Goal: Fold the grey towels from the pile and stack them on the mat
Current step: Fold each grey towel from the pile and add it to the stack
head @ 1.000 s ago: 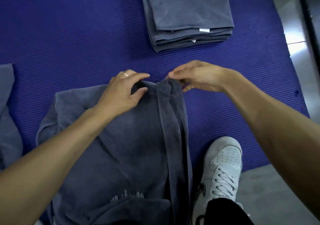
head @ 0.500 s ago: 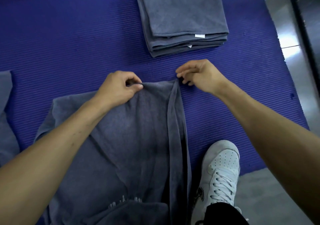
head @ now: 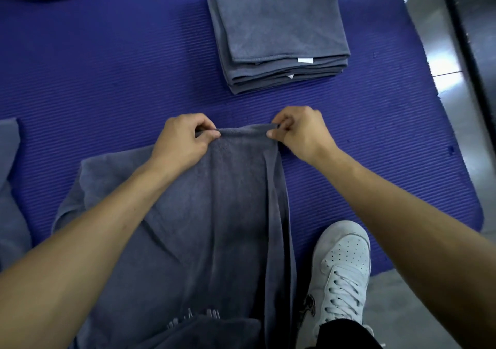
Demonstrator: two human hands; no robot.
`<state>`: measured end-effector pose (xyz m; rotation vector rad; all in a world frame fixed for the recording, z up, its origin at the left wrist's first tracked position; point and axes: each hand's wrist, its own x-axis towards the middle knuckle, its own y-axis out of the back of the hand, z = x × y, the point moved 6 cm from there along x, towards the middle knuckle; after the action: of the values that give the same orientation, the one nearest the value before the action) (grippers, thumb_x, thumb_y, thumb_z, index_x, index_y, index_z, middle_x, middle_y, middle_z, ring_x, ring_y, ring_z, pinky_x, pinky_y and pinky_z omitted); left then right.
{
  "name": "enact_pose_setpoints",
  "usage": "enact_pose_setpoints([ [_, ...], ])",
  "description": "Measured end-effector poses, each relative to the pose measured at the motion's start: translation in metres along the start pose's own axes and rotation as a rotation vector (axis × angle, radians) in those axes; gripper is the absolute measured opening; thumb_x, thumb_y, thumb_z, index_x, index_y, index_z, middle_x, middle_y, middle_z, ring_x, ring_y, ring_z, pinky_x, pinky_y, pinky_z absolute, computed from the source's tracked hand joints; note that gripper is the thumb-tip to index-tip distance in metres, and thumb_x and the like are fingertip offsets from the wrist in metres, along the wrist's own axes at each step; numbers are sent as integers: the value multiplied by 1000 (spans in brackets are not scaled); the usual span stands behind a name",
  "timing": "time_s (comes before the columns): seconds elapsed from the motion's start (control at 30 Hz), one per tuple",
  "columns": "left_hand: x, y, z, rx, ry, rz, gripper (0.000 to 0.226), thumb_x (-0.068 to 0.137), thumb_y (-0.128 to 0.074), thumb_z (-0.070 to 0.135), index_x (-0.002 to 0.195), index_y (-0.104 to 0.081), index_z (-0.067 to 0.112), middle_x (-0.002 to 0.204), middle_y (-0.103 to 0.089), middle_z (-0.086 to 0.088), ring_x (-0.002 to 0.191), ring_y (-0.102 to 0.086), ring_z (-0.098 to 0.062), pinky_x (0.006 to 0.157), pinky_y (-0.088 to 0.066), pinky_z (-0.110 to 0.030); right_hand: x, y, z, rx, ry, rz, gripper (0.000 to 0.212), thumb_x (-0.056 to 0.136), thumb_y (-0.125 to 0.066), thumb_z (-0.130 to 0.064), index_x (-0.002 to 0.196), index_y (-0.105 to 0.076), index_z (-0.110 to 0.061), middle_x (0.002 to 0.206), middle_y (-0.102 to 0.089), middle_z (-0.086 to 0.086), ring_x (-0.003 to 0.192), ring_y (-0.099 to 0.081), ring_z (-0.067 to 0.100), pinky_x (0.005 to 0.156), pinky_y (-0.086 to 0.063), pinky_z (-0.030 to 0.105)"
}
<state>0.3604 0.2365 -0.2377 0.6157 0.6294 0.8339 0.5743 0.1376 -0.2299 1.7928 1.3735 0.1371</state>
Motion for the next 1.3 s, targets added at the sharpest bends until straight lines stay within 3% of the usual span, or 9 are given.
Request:
enact_pose_setpoints([
  [0.1,-1,11,2,55,-21,12,7,86,-73,25,92,-71,21,81,-63,11,74,-54,-2,77,-46,-28,-2,7,-6,-169,76,46,27,82,-79,-30,96,-60,-16,82,-56,-4,73,-52,12,64,-46,26],
  [0.2,-11,28,5,131,-73,4,12,86,-71,20,98,-71,17,89,-65,3,81,-59,-14,81,-51,-37,0,6,-35,-198,209,68,21,83,-76,-22,95,-63,-12,87,-56,1,80,-54,18,71,-49,36],
  [0.43,-92,104,-40,180,-36,37,12,86,-72,13,96,-72,20,91,-66,12,85,-60,-3,81,-42,-10,-17,-78,-137,-71,388,-212,5,82,-71,-14,84,-66,-14,73,-64,-6,78,-64,20,76,-54,39],
  [0.57,-132,133,-91,153,69,154,18,83,-72,33,99,-70,25,97,-64,13,95,-60,-11,91,-48,-29,-33,-125,-165,-39,410,-295,4,84,-69,-12,86,-67,-10,76,-69,-2,76,-65,18,75,-55,38],
  [0.63,-146,133,-112,128,125,146,38,76,-77,48,107,-68,27,107,-61,12,102,-55,-8,95,-42,-24,-41,-145,-172,-41,406,-331,5,85,-70,-14,87,-66,-12,75,-68,-6,75,-64,13,75,-56,35],
  [0.73,-158,123,-136,82,175,99,56,72,-83,44,121,-64,24,116,-56,12,105,-51,-4,94,-38,-19,-48,-172,-176,-60,407,-382,7,85,-73,-17,89,-67,-16,77,-65,-11,75,-62,5,75,-53,24],
  [0.87,-163,131,-164,-34,213,259,16,86,-75,20,101,-74,24,94,-67,13,86,-62,-4,81,-45,-11,-46,-188,-178,-58,359,-386,4,87,-71,-18,91,-69,-17,83,-69,-11,79,-65,2,76,-54,19],
  [1.07,-161,129,-180,-16,183,99,23,79,-81,25,101,-74,26,96,-64,11,83,-59,-6,75,-44,-15,-42,-190,-183,-58,332,-332,3,88,-69,-16,88,-69,-19,80,-68,-14,77,-65,0,73,-48,10],
  [1.3,-172,146,-197,-83,264,341,5,85,-73,15,88,-73,20,83,-68,9,75,-62,-8,70,-48,-14,-44,-190,-184,-20,339,-313,9,88,-70,-16,83,-69,-23,77,-67,-17,75,-62,-7,70,-44,3],
])
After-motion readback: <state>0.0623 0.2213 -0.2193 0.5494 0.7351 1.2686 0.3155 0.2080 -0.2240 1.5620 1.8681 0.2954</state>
